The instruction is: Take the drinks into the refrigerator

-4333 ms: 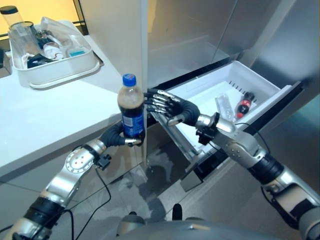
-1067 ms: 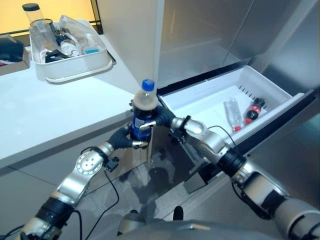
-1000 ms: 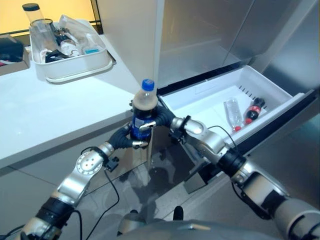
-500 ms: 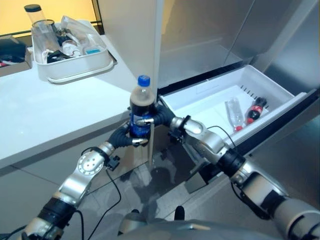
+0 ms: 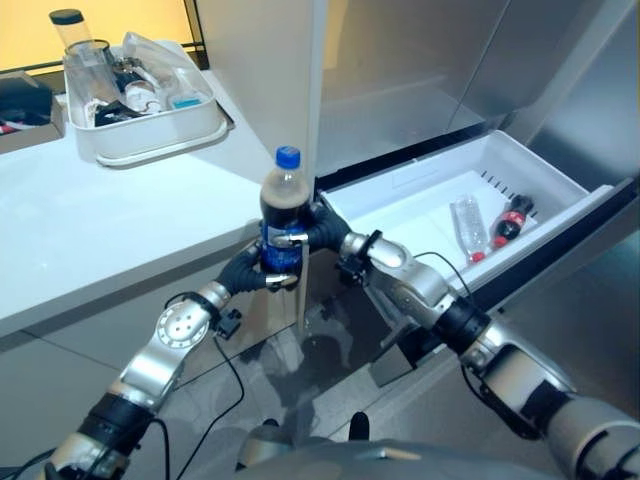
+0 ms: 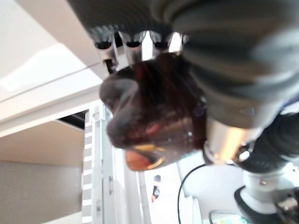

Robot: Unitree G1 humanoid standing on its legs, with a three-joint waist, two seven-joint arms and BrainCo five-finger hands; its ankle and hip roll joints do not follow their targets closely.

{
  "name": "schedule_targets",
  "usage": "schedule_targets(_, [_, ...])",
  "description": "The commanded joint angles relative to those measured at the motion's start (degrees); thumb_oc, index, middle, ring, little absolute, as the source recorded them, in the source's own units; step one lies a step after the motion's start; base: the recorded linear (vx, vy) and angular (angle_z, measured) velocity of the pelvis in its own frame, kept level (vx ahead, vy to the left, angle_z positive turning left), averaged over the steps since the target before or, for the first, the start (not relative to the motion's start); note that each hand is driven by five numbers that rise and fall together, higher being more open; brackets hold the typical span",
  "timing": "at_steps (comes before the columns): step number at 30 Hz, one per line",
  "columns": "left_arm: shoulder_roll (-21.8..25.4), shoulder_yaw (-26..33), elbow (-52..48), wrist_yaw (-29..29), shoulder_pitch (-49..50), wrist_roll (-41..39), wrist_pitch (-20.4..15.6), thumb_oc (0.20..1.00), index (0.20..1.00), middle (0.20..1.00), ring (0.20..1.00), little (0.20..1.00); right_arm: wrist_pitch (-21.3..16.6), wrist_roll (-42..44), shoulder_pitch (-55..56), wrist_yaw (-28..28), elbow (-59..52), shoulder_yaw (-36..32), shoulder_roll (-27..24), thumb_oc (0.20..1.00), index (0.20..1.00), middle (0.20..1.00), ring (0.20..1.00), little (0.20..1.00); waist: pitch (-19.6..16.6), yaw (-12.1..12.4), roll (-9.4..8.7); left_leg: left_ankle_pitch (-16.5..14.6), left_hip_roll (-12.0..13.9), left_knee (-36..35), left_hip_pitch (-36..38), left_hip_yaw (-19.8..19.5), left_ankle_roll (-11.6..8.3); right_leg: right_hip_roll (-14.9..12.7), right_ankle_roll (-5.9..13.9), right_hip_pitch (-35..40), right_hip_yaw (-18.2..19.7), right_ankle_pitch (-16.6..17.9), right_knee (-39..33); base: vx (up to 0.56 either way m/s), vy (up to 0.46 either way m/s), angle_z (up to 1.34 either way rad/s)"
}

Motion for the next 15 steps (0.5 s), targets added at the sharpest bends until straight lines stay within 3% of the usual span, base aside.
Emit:
schedule_targets(1, [-1.7, -3.0, -2.3, 1.1, -10.9, -1.2, -4.7, 0.2, 0.2, 0.2, 0.2, 0.2, -4.5, 5.5, -4.1, 0.9, -3.4, -0.6, 4.9, 0.2, 0.2, 0.2, 0.2, 0.2, -0.8, 0.5, 0.58, -4.7, -2.1, 0.0, 1.2, -3.6, 2.73, -1.7, 3.47, 2.1, -1.3, -5.1, 4.6, 0.0, 0.0, 0.0])
schedule_targets(4, [-1.9, -3.3, -2.1, 1.1, -10.9, -1.3, -4.5, 0.2, 0.2, 0.2, 0.2, 0.2, -4.4, 7.2, -3.9, 0.4, -3.3, -0.9, 5.2, 0.2, 0.2, 0.2, 0.2, 0.2, -0.9, 0.5, 0.63, -4.7, -2.1, 0.0, 1.3, -3.5, 2.77, -1.6, 3.47, 2.2, -1.2, -5.1, 4.5, 0.0, 0.0, 0.0])
schedule_targets(5, [-1.9, -3.3, -2.1, 1.1, -10.9, -1.3, -4.5, 0.46, 0.46, 0.46, 0.46, 0.46, -4.4, 7.2, -3.9, 0.4, -3.3, -0.9, 5.2, 0.2, 0.2, 0.2, 0.2, 0.2, -0.9, 0.6, 0.63, -4.7, -2.1, 0.0, 1.3, -3.5, 2.77, -1.6, 3.47, 2.2, -1.2, -5.1, 4.5, 0.0, 0.0, 0.0])
schedule_targets(6, [-2.1, -3.4, -2.0, 1.1, -10.6, -1.5, -4.3, 0.859, 0.859, 0.859, 0.859, 0.859, -4.4, 8.1, -3.9, 0.3, -3.4, -1.2, 5.3, 0.2, 0.2, 0.2, 0.2, 0.2, -0.9, 0.6, 0.64, -4.7, -2.1, 0.0, 1.3, -3.4, 2.79, -1.7, 3.45, 2.3, -1.1, -5.1, 4.5, 0.0, 0.0, 0.0])
schedule_targets(7, [-2.5, -3.3, -1.7, 1.2, -10.2, -1.8, -4.2, 1.0, 1.0, 1.0, 1.0, 1.0, -4.4, 9.7, -3.9, -0.1, -3.7, -1.6, 5.3, 0.2, 0.2, 0.2, 0.2, 0.2, -0.9, 0.6, 0.63, -4.7, -2.1, 0.0, 1.4, -3.4, 2.79, -1.6, 3.45, 2.2, -1.0, -5.1, 4.5, 0.0, 0.0, 0.0])
schedule_targets(15, [-2.2, -2.7, -2.2, -0.5, -7.4, -4.4, -3.6, 1.0, 1.0, 1.0, 1.0, 1.0, -5.1, 13.6, -3.0, -1.1, -5.5, -5.3, 2.9, 0.2, 0.2, 0.2, 0.2, 0.2, -1.0, 0.6, 0.6, -4.8, -2.1, 0.0, 1.5, -3.2, 2.82, -1.5, 3.46, 2.2, -1.0, -5.2, 4.4, 0.0, 0.0, 0.0])
